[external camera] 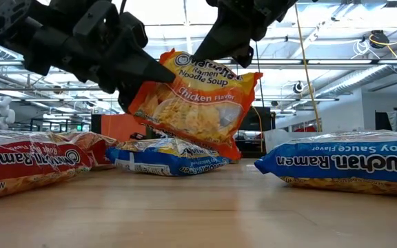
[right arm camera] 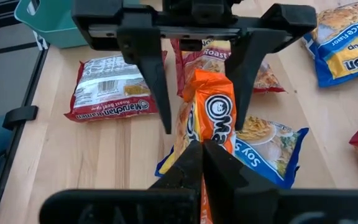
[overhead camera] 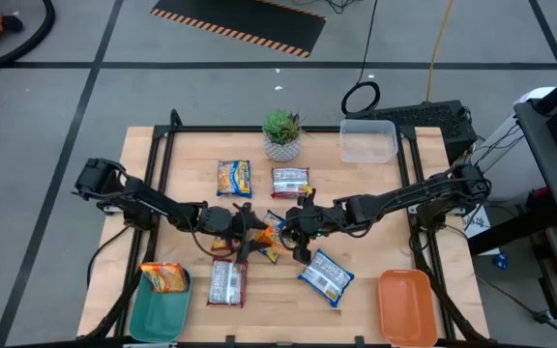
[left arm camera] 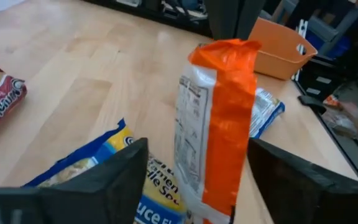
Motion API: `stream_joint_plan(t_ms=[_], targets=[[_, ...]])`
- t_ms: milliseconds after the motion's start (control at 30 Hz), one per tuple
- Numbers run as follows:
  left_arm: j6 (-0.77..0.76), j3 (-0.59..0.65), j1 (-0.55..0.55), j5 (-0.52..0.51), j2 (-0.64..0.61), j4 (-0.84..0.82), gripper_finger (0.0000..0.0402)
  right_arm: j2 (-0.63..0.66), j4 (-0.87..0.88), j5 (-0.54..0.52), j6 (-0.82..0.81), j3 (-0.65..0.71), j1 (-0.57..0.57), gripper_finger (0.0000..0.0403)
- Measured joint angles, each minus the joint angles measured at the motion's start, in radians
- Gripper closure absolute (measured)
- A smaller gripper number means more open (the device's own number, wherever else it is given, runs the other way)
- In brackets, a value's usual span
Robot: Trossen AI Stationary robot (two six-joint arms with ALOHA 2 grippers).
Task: Sort Maruchan noodles
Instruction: Put the orange noodle pack into the green bin
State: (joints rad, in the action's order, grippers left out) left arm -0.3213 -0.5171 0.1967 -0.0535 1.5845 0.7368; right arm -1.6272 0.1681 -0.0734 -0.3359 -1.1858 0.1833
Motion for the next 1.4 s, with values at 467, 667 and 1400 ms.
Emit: stream_joint_plan(t_ms=[467,667,1400], targets=[[0.037,0.0,0.0,0.031,0.0,-0.002,0.029,0.0,-0.03,-0.004,0.008,0.0,0.0,0.0385],[0.036,0.0,0.0,0.065,-0.015,0.001,0.0306,0.016,-0.029,-0.004,0.008,0.0,0.001,0.0348],[-0.029,-0.156,0.199,-0.053,-0.691,-0.8,0.0309,0.277,0.207,-0.194,-0.016,0.0,0.174,0.0309]])
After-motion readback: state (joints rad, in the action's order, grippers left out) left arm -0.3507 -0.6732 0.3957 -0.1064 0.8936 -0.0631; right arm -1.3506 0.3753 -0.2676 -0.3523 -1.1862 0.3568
